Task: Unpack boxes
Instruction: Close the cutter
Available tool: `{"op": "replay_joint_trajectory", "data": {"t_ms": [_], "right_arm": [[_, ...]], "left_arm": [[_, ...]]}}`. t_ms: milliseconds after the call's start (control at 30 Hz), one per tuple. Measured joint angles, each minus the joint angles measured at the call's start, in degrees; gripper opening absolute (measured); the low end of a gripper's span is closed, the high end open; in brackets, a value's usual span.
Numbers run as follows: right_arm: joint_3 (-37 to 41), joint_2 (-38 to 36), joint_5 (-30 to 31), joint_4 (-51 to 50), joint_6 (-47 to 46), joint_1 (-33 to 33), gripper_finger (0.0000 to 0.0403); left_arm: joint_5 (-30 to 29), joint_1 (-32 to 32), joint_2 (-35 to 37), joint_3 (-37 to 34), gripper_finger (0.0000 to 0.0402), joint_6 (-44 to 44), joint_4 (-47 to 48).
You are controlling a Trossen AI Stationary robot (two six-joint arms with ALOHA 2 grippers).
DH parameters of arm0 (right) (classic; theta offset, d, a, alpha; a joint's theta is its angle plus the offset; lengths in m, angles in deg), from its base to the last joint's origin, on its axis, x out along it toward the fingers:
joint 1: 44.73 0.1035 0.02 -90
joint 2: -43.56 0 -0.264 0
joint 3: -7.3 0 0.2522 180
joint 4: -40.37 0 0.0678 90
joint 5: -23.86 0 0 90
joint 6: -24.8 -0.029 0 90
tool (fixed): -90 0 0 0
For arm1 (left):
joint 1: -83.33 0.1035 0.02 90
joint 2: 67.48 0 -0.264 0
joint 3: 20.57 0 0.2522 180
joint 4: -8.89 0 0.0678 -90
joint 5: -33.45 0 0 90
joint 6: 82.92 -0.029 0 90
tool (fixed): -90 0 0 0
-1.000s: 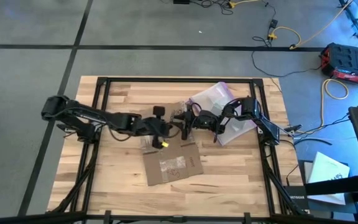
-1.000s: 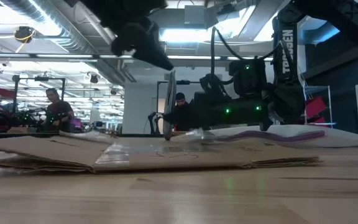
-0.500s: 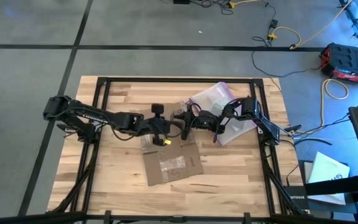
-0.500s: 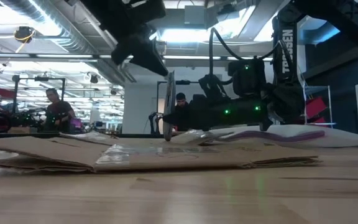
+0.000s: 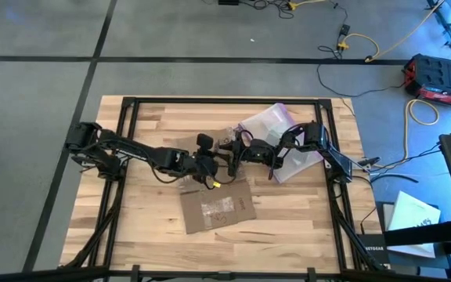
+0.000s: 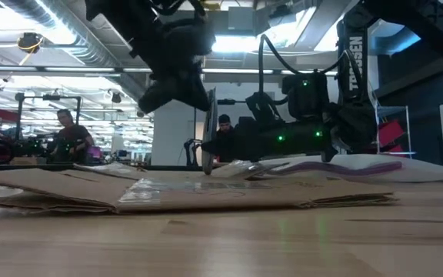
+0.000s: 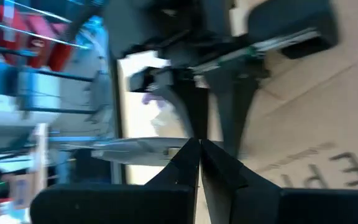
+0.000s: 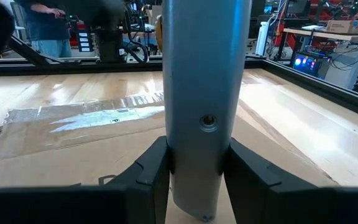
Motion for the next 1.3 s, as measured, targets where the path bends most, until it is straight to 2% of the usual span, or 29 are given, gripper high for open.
{"op": "replay_joint_trajectory", "data": {"t_ms": [167, 600, 1300], "right_arm": [[0.0, 0.0, -0.2, 0.0, 0.0, 0.0, 0.0104], [0.0, 0.0, -0.5, -0.1, 0.0, 0.0, 0.0104], [0.0, 0.1, -0.3, 0.2, 0.3, 0.0, 0.0104]], "left_arm": [[-3.5, -0.5, 0.5, 0.2, 0.0, -1.2, -1.1], [-3.5, 1.0, 0.1, 0.3, 0.0, -1.1, -1.0], [-2.1, 0.5, 0.1, 0.3, 0.0, 4.1, -0.8]]}}
